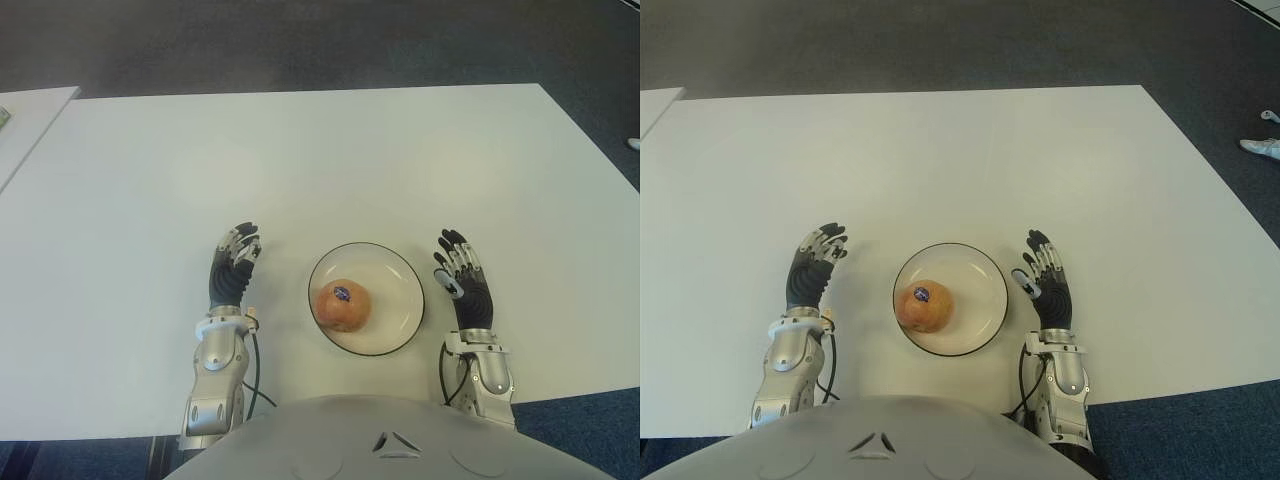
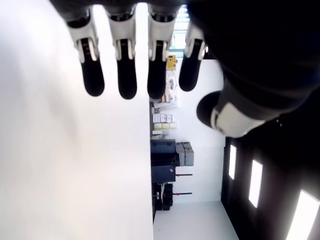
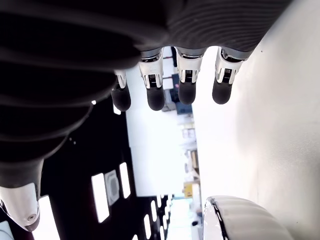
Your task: Put the apples into the plate.
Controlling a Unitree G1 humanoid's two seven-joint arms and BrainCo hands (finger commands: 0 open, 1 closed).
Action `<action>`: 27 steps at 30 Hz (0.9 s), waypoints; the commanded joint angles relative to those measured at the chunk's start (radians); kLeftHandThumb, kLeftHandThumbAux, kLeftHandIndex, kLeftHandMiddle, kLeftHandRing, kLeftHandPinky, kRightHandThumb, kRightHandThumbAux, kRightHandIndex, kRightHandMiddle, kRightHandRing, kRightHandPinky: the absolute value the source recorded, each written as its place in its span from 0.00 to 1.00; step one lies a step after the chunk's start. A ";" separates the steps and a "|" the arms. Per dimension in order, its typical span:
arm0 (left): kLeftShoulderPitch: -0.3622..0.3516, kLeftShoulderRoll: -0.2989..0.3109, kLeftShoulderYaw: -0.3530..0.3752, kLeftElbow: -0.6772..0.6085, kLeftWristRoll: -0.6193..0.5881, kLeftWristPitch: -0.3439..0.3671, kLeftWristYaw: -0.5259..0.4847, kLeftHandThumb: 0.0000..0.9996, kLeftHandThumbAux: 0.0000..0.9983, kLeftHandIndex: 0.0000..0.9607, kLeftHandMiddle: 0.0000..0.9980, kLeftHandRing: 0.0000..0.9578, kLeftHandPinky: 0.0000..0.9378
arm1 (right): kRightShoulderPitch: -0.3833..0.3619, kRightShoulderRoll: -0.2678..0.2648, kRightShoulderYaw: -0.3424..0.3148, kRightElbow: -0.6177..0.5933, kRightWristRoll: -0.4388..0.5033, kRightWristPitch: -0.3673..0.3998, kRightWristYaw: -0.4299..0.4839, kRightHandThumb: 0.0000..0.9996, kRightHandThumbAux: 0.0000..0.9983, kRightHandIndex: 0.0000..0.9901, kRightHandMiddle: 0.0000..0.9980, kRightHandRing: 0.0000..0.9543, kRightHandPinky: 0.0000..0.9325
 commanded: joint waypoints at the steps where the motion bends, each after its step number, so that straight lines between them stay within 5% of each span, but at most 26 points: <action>1: 0.059 -0.002 -0.017 0.075 0.023 -0.077 0.019 0.04 0.56 0.27 0.23 0.23 0.23 | 0.047 -0.004 0.001 0.049 0.001 0.073 0.007 0.20 0.58 0.09 0.11 0.05 0.07; 27: 0.093 -0.007 -0.065 0.166 0.022 -0.211 0.006 0.07 0.54 0.25 0.25 0.26 0.30 | 0.048 -0.010 0.003 0.034 0.014 0.082 0.039 0.17 0.60 0.08 0.11 0.07 0.08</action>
